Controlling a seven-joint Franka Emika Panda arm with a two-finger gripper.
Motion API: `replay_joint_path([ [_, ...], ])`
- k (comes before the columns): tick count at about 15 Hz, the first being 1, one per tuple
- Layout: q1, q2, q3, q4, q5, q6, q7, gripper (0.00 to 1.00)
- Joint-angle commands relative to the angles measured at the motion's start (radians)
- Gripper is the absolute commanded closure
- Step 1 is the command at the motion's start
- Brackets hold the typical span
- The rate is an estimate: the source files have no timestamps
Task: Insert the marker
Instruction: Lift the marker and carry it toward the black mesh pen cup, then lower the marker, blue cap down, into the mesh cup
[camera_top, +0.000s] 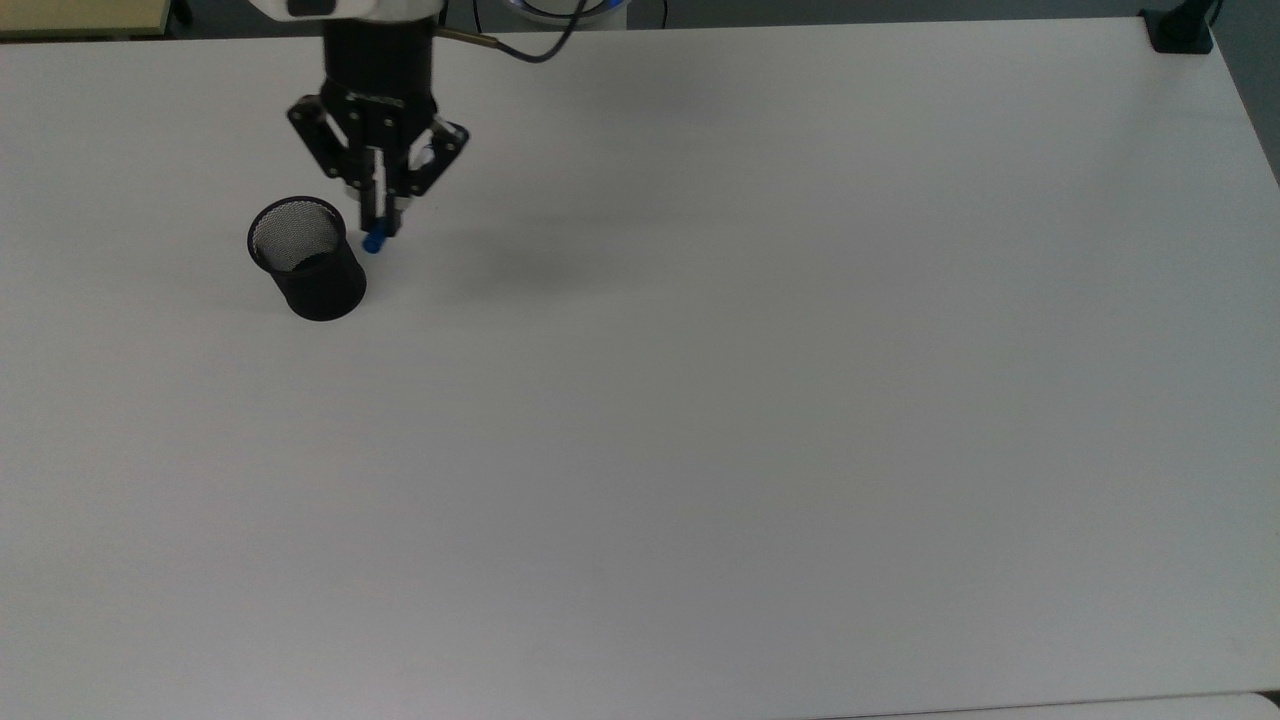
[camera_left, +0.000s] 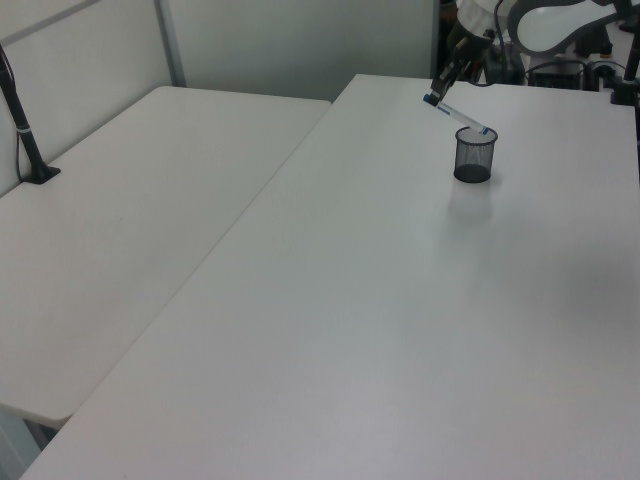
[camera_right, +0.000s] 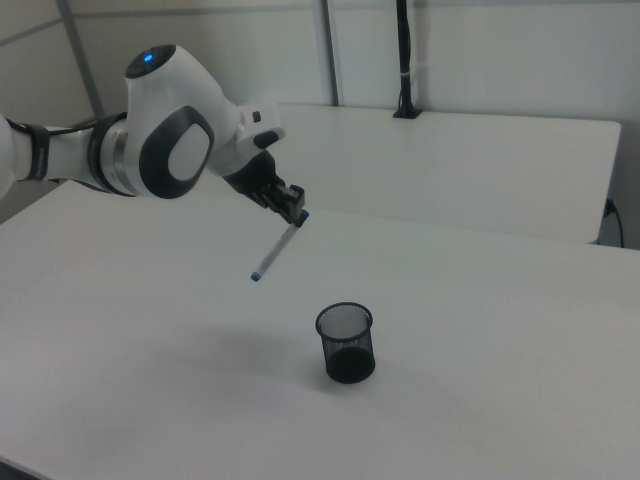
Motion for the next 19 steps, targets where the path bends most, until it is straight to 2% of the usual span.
replay_joint_path([
  [1, -0.041, -0.060, -0.025, -0.130, -0.011, 0.189, -0.050, 0.92],
  [6, -0.080, -0.063, -0.082, -0.181, -0.011, 0.370, -0.120, 0.92],
  [11, -0.087, -0.042, -0.133, -0.231, -0.011, 0.570, -0.192, 0.92],
  [19, -0.080, 0.056, -0.136, -0.280, -0.012, 0.771, -0.208, 0.92],
])
